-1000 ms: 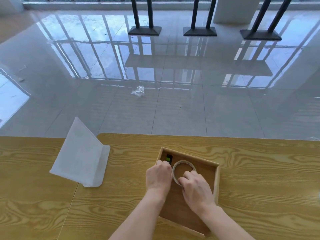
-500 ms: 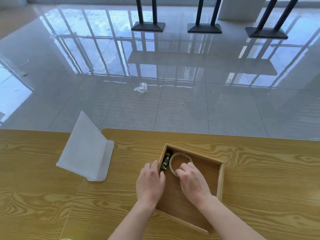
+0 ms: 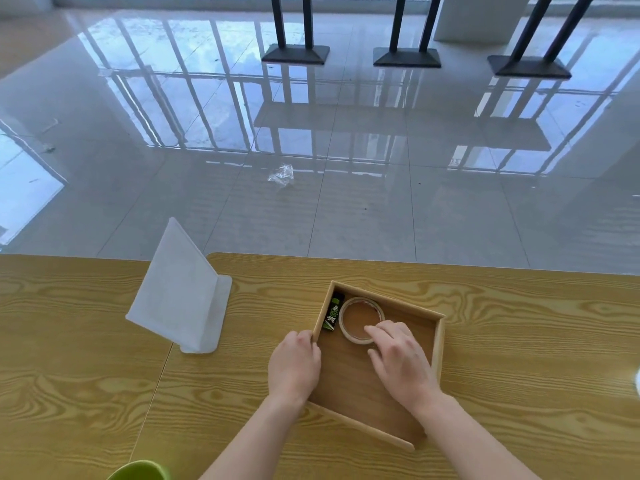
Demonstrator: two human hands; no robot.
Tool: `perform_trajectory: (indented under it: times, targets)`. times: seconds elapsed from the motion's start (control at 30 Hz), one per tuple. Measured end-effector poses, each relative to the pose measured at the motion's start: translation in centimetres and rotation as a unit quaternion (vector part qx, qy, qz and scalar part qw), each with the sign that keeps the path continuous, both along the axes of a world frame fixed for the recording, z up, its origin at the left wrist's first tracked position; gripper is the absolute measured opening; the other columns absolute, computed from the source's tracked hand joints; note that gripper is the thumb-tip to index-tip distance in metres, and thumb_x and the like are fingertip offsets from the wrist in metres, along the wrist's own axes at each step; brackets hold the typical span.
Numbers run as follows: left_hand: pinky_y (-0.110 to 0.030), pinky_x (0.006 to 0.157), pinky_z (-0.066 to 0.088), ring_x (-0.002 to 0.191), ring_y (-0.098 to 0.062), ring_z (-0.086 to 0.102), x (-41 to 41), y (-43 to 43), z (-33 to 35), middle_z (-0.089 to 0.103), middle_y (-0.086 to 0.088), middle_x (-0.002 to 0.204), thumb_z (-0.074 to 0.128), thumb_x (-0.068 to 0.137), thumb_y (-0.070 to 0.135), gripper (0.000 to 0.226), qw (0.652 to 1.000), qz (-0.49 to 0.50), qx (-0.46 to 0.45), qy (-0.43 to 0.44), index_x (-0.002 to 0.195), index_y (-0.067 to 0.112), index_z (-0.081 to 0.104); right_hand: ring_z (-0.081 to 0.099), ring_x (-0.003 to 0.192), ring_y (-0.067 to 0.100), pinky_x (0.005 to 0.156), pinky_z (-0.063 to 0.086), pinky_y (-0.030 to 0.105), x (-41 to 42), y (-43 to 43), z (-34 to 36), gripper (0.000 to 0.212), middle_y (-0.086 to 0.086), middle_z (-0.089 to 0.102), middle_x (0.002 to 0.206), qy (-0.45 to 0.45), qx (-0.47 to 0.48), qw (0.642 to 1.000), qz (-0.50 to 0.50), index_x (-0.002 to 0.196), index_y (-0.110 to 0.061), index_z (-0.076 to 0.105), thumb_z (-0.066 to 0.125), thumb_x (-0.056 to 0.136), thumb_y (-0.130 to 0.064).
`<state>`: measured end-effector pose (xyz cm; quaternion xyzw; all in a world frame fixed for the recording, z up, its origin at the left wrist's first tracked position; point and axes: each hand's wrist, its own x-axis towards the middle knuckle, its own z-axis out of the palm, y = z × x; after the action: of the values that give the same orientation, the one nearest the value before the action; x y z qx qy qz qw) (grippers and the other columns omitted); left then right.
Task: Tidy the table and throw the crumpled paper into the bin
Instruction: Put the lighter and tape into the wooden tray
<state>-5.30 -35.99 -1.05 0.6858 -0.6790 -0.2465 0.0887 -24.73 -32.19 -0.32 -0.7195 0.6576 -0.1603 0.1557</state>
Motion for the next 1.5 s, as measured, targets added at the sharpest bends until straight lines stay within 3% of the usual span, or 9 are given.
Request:
perform_trajectory:
  times: [0.17,0.33,0.43,0.5,0.73,0.9,1.17,1.3,1.5]
  targets:
    - [-0.027,0.063,0.040,0.074,-0.015,0.055,0.1,-0.2,0.1,0.058,0.003,0.084,0.045,0.098,0.027,0.022,1.000,-0.008,0.000,-0.013,0.093,0.017,0.065,0.058,0.098,0.019,0.083,0.054,0.028,-3.0,4.1,0.3,0.036,-0.002,0.065,0.101,0.018,0.006,0.997,-0.076,0.113,-0.009,0.071,0.077,0.079,-0.004]
    - [-0.030,0.065,0.048,0.074,-0.017,0.059,0.5,0.5,0.1,0.062,0.000,0.084,0.045,0.098,0.024,0.023,1.000,-0.005,-0.003,-0.020,0.089,0.015,0.065,0.053,0.115,0.024,0.093,0.054,0.034,-4.5,6.4,0.1,0.046,0.007,0.061,0.121,0.039,0.011,0.986,-0.165,0.124,-0.007,0.065,0.077,0.079,-0.005]
    - [-0.027,0.060,0.040,0.071,-0.016,0.057,1.1,1.4,0.2,0.060,0.001,0.080,0.044,0.098,0.024,0.024,1.000,0.009,-0.005,-0.024,0.087,0.014,0.063,0.053,0.119,0.024,0.100,0.046,0.033,-4.5,6.5,-0.2,0.051,0.006,0.057,0.129,-0.005,0.055,0.971,-0.231,0.135,-0.010,0.055,0.072,0.087,-0.014]
    - [-0.027,0.058,0.036,0.068,-0.015,0.056,1.8,1.9,0.2,0.059,0.002,0.077,0.044,0.097,0.024,0.024,1.000,0.021,-0.004,-0.023,0.084,0.014,0.062,0.056,0.117,0.022,0.096,0.048,0.034,-3.9,6.2,-0.4,0.047,0.004,0.059,0.127,-0.044,0.087,0.961,-0.259,0.138,-0.013,0.052,0.065,0.092,-0.020]
    - [-0.024,0.056,0.036,0.067,-0.011,0.056,4.8,3.2,0.5,0.062,0.004,0.078,0.046,0.098,0.023,0.023,0.998,0.066,-0.008,-0.011,0.084,0.017,0.063,0.061,0.105,0.022,0.082,0.045,0.030,-1.5,4.0,-0.4,0.039,0.002,0.065,0.116,-0.044,0.104,0.966,-0.232,0.135,-0.014,0.056,0.059,0.096,-0.020]
    - [-0.025,0.059,0.041,0.069,-0.013,0.059,7.1,3.2,0.6,0.063,0.004,0.077,0.048,0.098,0.023,0.020,0.995,0.098,-0.023,-0.015,0.087,0.017,0.064,0.062,0.108,0.022,0.088,0.050,0.034,0.7,2.0,-0.3,0.040,0.004,0.066,0.118,-0.043,0.107,0.971,-0.210,0.135,-0.012,0.056,0.059,0.096,-0.018]
    - [-0.033,0.067,0.052,0.073,-0.017,0.061,9.7,1.5,0.6,0.067,0.002,0.079,0.051,0.097,0.026,0.019,0.988,0.148,-0.036,-0.015,0.092,0.015,0.067,0.064,0.101,0.022,0.084,0.053,0.033,3.6,-1.2,-0.4,0.035,0.004,0.068,0.111,-0.041,0.093,0.977,-0.187,0.129,-0.012,0.061,0.061,0.094,-0.016]
    - [-0.031,0.061,0.048,0.073,-0.020,0.064,10.4,0.2,0.7,0.068,-0.001,0.079,0.052,0.098,0.026,0.021,0.986,0.165,-0.034,-0.009,0.094,0.013,0.068,0.063,0.094,0.022,0.077,0.050,0.031,4.6,-3.0,-0.4,0.028,0.003,0.069,0.103,-0.034,0.090,0.978,-0.184,0.120,-0.011,0.066,0.062,0.093,-0.015]
    - [-0.031,0.056,0.040,0.063,-0.018,0.055,11.5,-1.9,0.8,0.059,0.001,0.066,0.052,0.097,0.023,0.030,0.985,0.168,-0.019,-0.023,0.069,0.015,0.057,0.057,0.076,0.018,0.065,0.046,0.030,5.8,-4.8,-0.6,0.015,-0.002,0.064,0.085,-0.045,0.090,0.977,-0.188,0.104,-0.014,0.070,0.063,0.091,-0.012]
